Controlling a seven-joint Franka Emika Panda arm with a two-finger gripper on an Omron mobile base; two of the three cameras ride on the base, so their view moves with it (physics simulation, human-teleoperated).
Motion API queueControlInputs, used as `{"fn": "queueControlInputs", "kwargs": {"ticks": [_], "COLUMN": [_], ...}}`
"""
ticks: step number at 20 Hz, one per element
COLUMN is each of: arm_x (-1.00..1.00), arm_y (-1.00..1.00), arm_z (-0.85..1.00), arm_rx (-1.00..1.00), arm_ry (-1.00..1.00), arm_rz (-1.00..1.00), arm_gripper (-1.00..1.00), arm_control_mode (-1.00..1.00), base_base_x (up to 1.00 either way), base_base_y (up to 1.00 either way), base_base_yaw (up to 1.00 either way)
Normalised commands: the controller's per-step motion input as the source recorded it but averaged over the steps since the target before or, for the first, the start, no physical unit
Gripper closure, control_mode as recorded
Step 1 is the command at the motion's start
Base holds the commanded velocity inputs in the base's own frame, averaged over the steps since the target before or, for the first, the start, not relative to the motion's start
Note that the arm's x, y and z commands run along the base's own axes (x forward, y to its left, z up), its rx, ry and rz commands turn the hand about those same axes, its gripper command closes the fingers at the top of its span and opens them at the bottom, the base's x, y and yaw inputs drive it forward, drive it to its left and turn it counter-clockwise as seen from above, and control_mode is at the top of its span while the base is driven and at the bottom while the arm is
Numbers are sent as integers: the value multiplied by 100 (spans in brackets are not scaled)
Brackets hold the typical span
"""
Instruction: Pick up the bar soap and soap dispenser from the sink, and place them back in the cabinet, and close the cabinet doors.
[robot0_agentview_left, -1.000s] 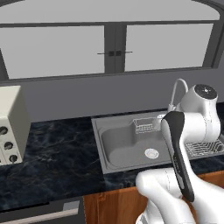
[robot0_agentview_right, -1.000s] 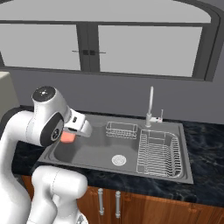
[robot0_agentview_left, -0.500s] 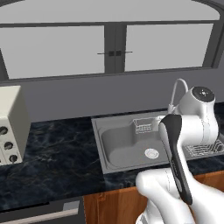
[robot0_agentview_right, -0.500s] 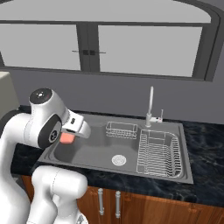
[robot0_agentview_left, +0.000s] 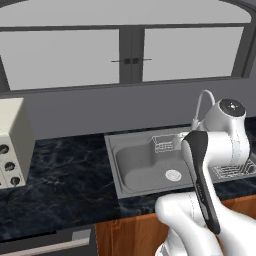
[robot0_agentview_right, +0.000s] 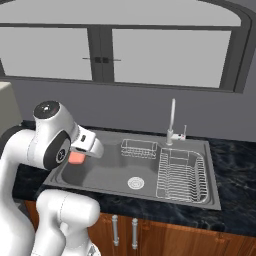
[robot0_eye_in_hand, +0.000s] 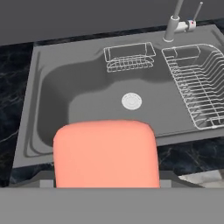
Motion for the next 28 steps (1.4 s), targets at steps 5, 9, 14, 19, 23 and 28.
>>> {"fn": "queueControlInputs", "kwargs": {"ticks": [5, 9, 14, 19, 23, 28], "arm_x": [0, 0, 0, 0, 0, 0], "arm_y": [0, 0, 0, 0, 0, 0], "arm_z": [0, 0, 0, 0, 0, 0], "arm_rx": [0, 0, 0, 0, 0, 0], "arm_ry": [0, 0, 0, 0, 0, 0], "arm_rz": [0, 0, 0, 0, 0, 0], "arm_gripper": [100, 100, 100, 100, 100, 100], "arm_control_mode": [100, 100, 100, 100, 100, 100], "base_base_x": [-49, -50, -44, -12, 0, 0], "base_base_y": [-17, -17, -25, -52, -60, -60], "base_base_yaw": [1, 0, -3, -5, 0, 0]}}
